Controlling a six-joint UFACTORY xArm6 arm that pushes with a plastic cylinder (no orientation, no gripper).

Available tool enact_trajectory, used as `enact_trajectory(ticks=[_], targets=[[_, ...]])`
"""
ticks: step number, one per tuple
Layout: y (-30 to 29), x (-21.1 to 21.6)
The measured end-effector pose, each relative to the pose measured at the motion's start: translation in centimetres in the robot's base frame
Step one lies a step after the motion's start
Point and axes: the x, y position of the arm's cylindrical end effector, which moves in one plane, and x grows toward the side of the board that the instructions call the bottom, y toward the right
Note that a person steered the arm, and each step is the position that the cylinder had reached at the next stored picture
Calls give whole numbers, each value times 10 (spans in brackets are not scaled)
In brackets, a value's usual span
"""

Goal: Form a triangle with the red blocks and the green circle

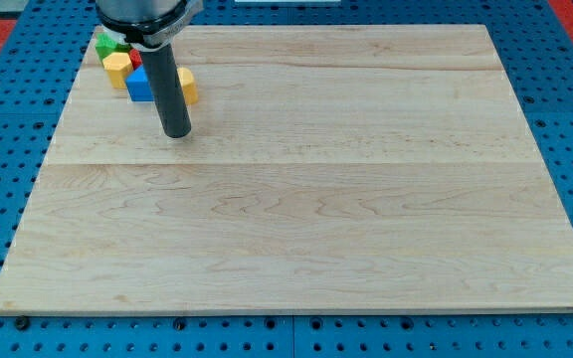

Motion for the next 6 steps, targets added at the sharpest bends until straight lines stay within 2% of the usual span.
enact_trajectory(ticks=[1,3,6], targets=[[0,6],[41,10],[39,10]])
